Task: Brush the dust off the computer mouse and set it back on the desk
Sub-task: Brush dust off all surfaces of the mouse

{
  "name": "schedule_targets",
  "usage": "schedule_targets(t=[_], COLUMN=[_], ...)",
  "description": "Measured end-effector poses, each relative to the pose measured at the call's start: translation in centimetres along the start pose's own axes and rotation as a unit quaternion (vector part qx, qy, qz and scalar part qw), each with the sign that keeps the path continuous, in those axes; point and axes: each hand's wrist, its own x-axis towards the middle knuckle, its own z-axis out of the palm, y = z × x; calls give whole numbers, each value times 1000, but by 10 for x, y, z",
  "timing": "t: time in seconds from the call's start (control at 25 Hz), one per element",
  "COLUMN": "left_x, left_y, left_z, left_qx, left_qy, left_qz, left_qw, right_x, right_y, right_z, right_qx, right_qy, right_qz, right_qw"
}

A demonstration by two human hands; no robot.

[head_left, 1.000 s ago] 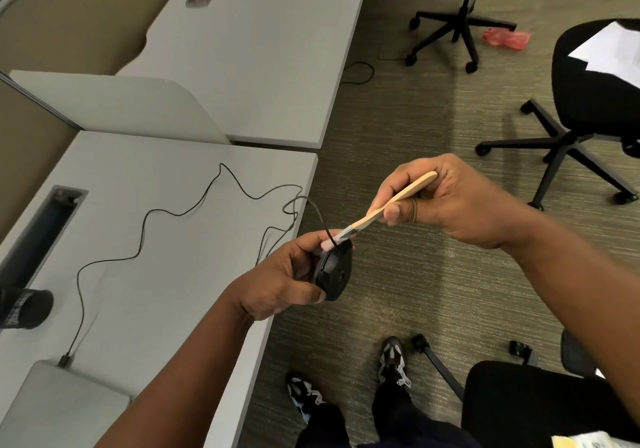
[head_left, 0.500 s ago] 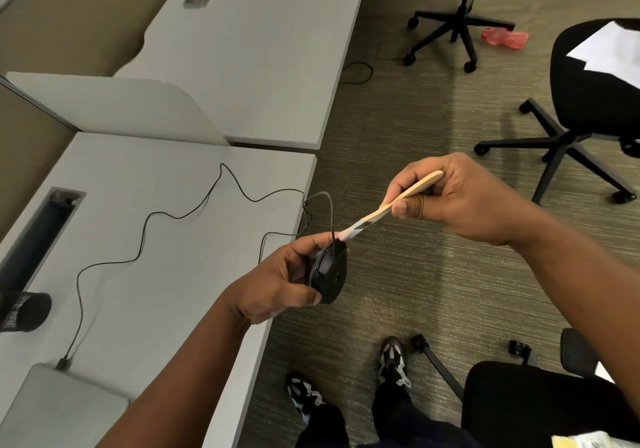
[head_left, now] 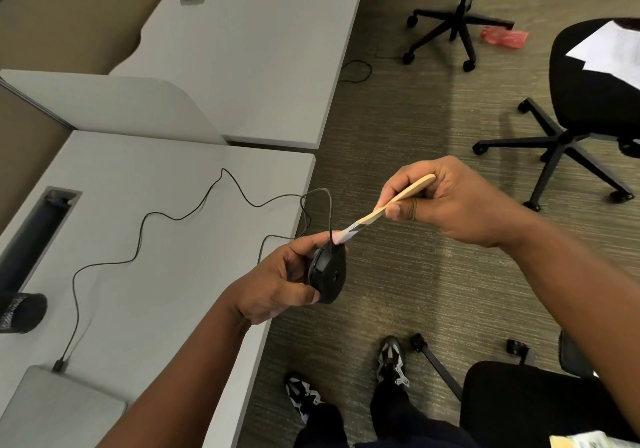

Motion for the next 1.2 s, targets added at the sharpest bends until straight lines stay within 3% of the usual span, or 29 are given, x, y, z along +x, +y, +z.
schedule_targets(t=[0.24,0.36,0.48,0.64,0.88,1.04,1.2], left_x=[3,3,6,13,9,10,9], left_y=[0,-2,-1,2,-2,1,2], left_z=[-2,-3,-3,0,-7,-2,3], left_qx=[-41,-127,-227,-335,-330,-339,-361], left_qy=[-11,-20,-51,-86,5,-7,-10], left_qz=[26,48,63,81,74,68,66], left_qw=[999,991,971,935,941,938,930], right_x=[2,-1,-3,-4,-14,-2,-6], right_y=[2,9,12,13,10,6,6], right_z=[5,4,14,33,33,32,36], right_qx=[32,52,51,5,-27,-55,-94], right_qy=[10,70,131,137,44,109,81], right_qz=[5,18,-12,-38,-38,-65,-60], right_qw=[999,996,990,990,998,990,991])
